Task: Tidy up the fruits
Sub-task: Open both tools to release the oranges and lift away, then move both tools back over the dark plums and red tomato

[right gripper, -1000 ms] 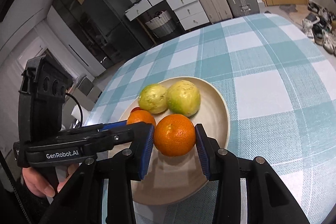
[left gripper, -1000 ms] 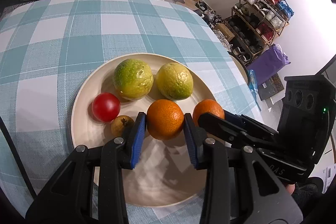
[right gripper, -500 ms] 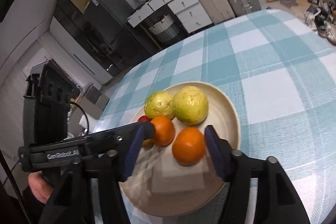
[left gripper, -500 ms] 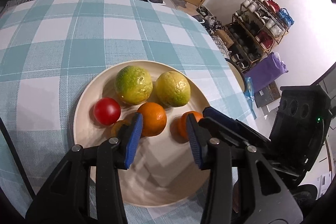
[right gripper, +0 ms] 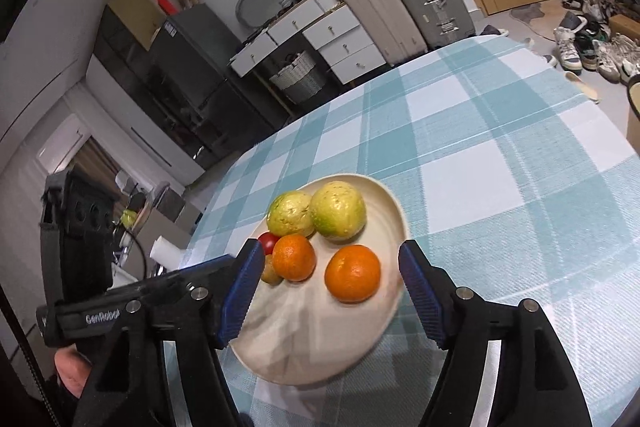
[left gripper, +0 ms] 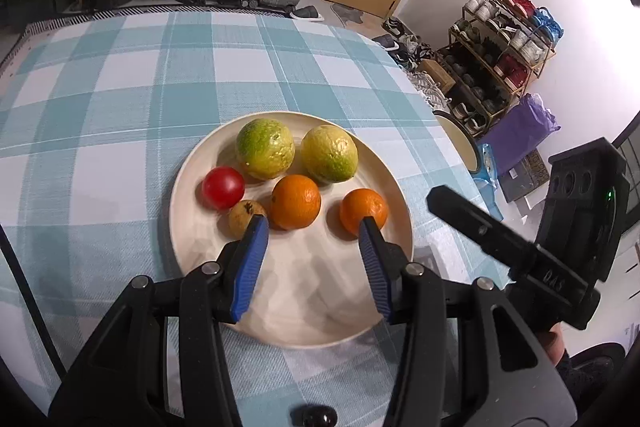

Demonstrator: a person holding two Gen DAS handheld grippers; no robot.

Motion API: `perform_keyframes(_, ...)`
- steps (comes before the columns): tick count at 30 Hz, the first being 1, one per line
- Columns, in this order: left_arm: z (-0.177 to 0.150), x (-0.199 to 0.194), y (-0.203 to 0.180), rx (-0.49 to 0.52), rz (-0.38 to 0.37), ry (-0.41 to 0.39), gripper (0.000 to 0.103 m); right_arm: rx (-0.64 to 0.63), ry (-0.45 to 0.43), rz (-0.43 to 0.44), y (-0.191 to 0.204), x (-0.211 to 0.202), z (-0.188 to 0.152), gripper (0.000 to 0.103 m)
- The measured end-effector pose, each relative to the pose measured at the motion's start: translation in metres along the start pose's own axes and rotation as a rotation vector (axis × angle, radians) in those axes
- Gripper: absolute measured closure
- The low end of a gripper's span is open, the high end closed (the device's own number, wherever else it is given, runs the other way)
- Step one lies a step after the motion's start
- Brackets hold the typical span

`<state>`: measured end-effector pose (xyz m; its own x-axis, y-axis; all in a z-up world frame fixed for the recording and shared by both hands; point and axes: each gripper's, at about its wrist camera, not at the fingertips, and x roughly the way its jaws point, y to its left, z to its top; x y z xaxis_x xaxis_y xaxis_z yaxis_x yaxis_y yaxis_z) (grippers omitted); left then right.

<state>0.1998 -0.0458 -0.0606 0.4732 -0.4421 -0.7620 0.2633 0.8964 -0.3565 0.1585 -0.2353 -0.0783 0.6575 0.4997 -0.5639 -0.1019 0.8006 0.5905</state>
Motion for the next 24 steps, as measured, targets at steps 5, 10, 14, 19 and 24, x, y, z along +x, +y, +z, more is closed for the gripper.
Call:
perform_keyframes(5, -0.009, -0.017, 0.001, -0.003, 0.021, -0.022, 0.047, -0.017, -0.021, -0.001, 0.006, -0.013, -0.001, 0.024)
perform_keyframes(10, -0.018, -0.032, -0.001, 0.0, 0.044, -0.045, 0.032, -0.04, -0.043, -0.001, 0.016, -0.029, -0.004, 0.021)
perform_keyframes(14, -0.026, -0.045, -0.003, 0.0, 0.064, -0.074, 0.022, -0.061, -0.062, -0.004, 0.023, -0.042, -0.01, 0.017)
perform_keyframes(19, -0.037, -0.06, -0.004, 0.0, 0.063, -0.101, 0.02, -0.087, -0.074, -0.01, 0.032, -0.056, -0.017, 0.012)
perform_keyframes(24, -0.049, -0.073, -0.009, 0.035, 0.059, -0.123, 0.016, -0.126, -0.095, -0.004, 0.04, -0.07, -0.024, 0.006)
